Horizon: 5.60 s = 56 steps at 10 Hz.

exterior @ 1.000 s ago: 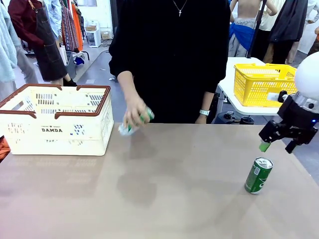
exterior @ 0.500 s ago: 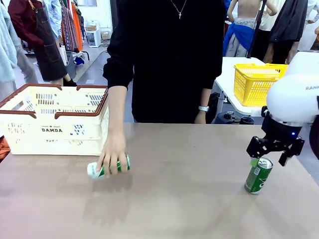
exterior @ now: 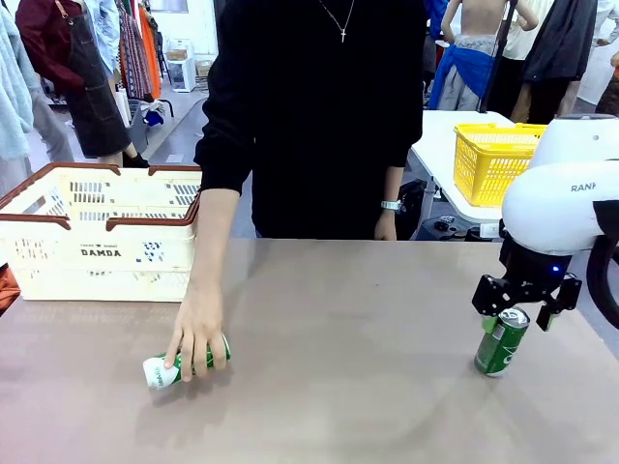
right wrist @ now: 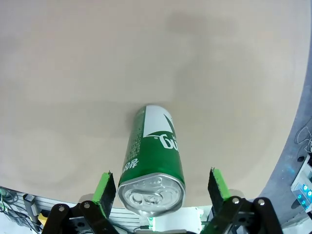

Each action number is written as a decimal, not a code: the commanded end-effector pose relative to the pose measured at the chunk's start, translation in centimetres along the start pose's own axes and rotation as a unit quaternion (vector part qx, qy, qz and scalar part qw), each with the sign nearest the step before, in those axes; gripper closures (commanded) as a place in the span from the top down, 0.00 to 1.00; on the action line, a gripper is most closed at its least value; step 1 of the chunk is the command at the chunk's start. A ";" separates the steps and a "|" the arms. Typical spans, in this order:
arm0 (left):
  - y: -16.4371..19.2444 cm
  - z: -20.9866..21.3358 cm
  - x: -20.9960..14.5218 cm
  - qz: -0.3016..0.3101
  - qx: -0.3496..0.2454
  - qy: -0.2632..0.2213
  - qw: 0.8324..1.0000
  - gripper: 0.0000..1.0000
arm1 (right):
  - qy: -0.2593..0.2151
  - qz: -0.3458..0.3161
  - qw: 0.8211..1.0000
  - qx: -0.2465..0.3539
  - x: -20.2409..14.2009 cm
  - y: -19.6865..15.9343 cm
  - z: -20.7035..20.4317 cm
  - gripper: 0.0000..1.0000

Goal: Place the drinks into the Shopping basket.
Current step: Pick up one drink and place it into the Shopping basket.

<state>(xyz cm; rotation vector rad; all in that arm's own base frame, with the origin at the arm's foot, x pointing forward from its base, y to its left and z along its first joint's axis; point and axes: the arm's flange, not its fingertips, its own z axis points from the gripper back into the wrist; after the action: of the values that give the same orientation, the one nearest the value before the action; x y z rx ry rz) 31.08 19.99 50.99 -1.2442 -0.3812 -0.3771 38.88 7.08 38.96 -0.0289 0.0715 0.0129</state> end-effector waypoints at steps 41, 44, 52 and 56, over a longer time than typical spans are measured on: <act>-0.1 -0.1 -0.2 -0.002 0.004 -0.001 1.000 1.00 | -0.076 0.237 0.969 -0.012 3.0 29.7 9.8 0.00; -0.1 -0.1 -0.2 -0.002 0.004 -0.001 1.000 1.00 | -0.079 0.293 0.953 -0.025 3.7 36.6 6.9 0.00; -0.1 -0.1 -0.2 -0.002 0.004 -0.001 1.000 1.00 | -0.043 0.323 0.945 -0.038 4.1 38.1 4.4 1.00; -0.1 -0.1 -0.2 -0.002 0.004 -0.001 1.000 1.00 | -0.080 0.304 0.949 0.010 1.8 31.7 11.3 1.00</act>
<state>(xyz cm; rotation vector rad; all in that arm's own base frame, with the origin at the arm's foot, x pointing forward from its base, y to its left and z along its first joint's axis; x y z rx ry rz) 31.06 20.00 50.95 -1.2438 -0.3812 -0.3756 42.54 43.16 46.92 -0.0313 -0.0667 0.6391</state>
